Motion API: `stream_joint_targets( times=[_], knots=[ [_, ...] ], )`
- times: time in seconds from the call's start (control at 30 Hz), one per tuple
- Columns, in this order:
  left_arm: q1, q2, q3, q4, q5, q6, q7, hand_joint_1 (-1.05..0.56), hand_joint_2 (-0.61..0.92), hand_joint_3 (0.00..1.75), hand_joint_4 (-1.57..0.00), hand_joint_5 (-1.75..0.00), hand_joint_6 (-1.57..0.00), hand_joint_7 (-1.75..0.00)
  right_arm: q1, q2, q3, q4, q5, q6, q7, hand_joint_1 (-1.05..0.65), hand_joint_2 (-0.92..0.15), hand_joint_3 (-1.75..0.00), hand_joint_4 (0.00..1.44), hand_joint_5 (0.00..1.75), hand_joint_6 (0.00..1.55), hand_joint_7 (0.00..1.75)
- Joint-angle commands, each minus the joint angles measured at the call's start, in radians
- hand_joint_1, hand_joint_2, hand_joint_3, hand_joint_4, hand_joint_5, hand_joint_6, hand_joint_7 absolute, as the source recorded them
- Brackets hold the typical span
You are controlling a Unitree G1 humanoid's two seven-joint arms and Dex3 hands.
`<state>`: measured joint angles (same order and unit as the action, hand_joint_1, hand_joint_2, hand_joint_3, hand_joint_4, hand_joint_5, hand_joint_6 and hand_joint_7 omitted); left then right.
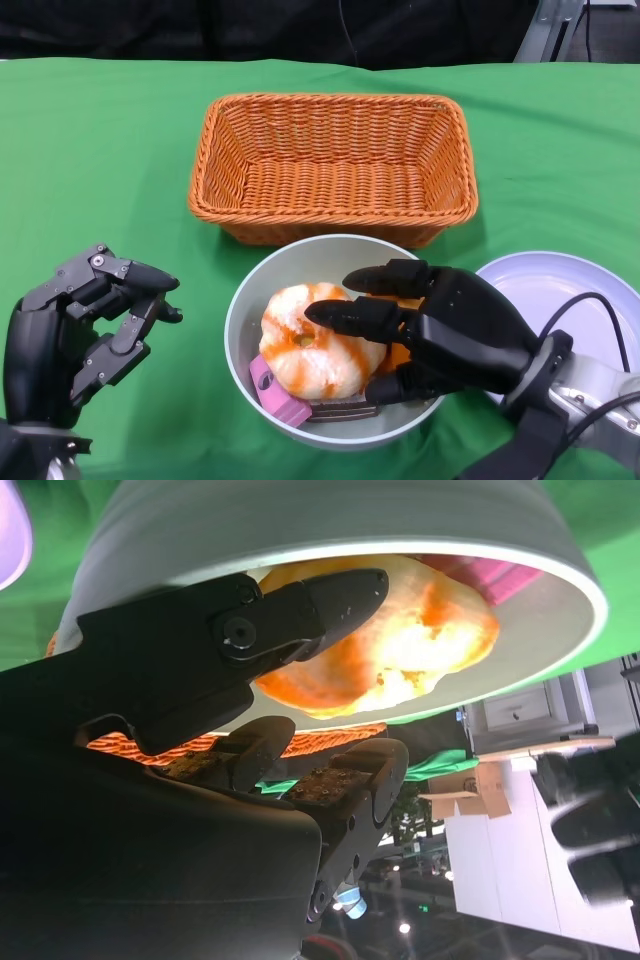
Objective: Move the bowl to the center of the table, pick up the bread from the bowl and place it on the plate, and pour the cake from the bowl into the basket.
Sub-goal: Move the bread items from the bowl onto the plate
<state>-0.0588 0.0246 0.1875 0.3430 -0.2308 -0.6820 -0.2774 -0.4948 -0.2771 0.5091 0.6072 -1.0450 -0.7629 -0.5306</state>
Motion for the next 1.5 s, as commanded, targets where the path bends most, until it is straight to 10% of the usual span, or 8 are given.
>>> stream_joint_targets(
  times=[0.03,0.8,1.0,1.07,1.17,1.27,1.5],
  knots=[
    [0.013,0.004,0.001,-0.018,-0.015,-0.006,0.000,-0.06,0.86,0.57,-0.73,-1.45,-0.82,-1.05,-0.039,-0.018,0.044,0.036,-0.029,0.035,-0.025,-0.83,-0.90,0.00,0.56,0.07,0.54,0.00],
    [0.039,-0.009,-0.019,-0.095,-0.051,0.032,0.001,-0.07,0.68,0.86,-0.76,-1.44,-0.84,-1.05,-0.129,-0.013,0.264,0.113,-0.111,0.274,0.019,-0.76,-0.85,0.00,0.62,0.04,0.61,0.01],
    [0.038,-0.011,-0.019,-0.093,-0.055,0.032,0.001,-0.06,0.68,0.88,-0.76,-1.44,-0.84,-1.06,-0.136,0.004,0.279,0.177,-0.074,0.213,-0.103,-0.53,-0.80,0.00,0.87,0.09,0.80,0.04],
    [0.037,-0.012,-0.019,-0.094,-0.051,0.029,0.005,-0.06,0.67,0.89,-0.76,-1.44,-0.84,-1.06,-0.146,0.020,0.283,0.233,-0.060,0.158,-0.195,-0.34,-0.84,-0.01,1.09,0.23,0.95,0.07],
    [0.038,-0.012,-0.018,-0.093,-0.045,0.024,0.006,-0.05,0.67,0.90,-0.76,-1.43,-0.84,-1.06,-0.168,0.038,0.296,0.296,-0.059,0.103,-0.290,-0.24,-0.90,-0.01,0.89,1.01,1.10,0.04],
    [0.041,-0.012,-0.018,-0.095,-0.035,0.024,0.012,-0.05,0.68,0.90,-0.76,-1.43,-0.83,-1.06,-0.185,0.048,0.307,0.336,-0.057,0.070,-0.349,-0.22,-0.92,-0.02,0.76,1.36,1.15,0.04],
    [0.043,-0.015,-0.016,-0.095,-0.036,0.025,0.010,-0.05,0.68,0.88,-0.75,-1.46,-0.83,-1.06,-0.203,0.058,0.300,0.371,-0.036,0.008,-0.420,-0.19,-0.92,-0.02,0.67,1.57,1.18,0.07]
  ],
)
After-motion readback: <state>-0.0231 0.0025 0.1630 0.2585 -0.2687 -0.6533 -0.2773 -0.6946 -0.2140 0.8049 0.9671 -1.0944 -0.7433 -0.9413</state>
